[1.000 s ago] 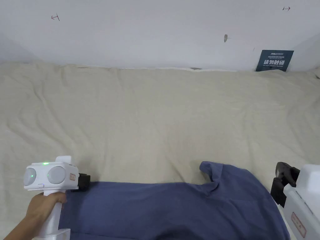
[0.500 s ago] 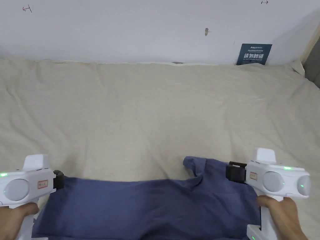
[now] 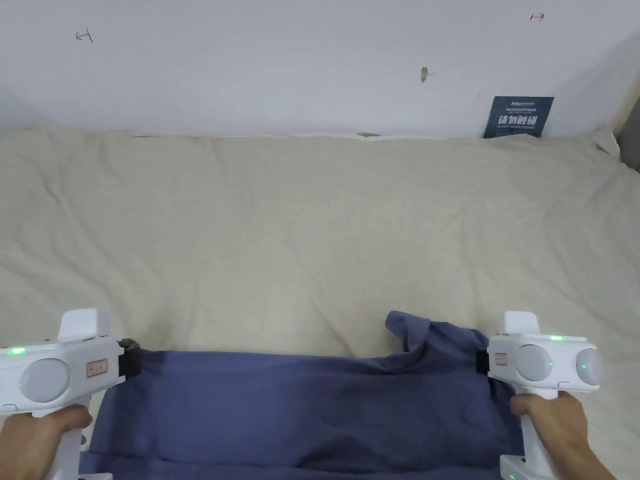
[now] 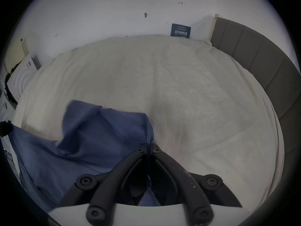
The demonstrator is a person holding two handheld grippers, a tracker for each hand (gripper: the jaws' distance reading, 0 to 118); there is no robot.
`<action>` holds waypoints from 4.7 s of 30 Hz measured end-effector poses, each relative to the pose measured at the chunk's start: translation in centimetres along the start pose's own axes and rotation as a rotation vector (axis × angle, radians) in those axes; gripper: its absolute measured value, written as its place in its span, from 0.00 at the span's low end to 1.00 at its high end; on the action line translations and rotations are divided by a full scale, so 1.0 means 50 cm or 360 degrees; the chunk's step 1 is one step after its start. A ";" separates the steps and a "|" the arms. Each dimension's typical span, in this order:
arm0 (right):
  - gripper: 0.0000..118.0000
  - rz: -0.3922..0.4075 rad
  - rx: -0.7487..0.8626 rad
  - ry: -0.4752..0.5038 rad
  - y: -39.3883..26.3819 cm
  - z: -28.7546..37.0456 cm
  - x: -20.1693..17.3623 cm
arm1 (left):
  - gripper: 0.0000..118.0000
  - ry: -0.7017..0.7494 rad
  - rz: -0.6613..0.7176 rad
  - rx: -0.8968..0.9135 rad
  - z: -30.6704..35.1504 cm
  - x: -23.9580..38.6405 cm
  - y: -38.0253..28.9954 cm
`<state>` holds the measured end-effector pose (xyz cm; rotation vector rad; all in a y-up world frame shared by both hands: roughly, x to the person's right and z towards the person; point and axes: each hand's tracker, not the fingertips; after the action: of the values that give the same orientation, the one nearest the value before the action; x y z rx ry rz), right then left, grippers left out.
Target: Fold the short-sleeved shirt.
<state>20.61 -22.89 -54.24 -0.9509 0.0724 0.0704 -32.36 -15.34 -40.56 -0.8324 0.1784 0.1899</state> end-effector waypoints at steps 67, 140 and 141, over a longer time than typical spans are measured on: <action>0.01 0.0070 0.1387 -0.0118 -0.240 0.703 -0.124 | 0.00 0.0010 -0.0129 0.1220 0.485 0.156 -0.194; 0.01 0.0110 0.1183 -0.0056 -0.229 0.629 -0.109 | 0.06 -0.0268 0.0108 -0.0151 0.326 -0.065 -0.224; 0.01 0.0109 0.1184 -0.0054 -0.231 0.630 -0.107 | 0.06 -0.0285 0.0081 -0.0192 0.319 -0.032 -0.223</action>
<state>17.32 -4.03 -26.15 -0.2037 0.0911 0.1126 -29.97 -10.94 -21.71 -0.9263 0.0202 0.3243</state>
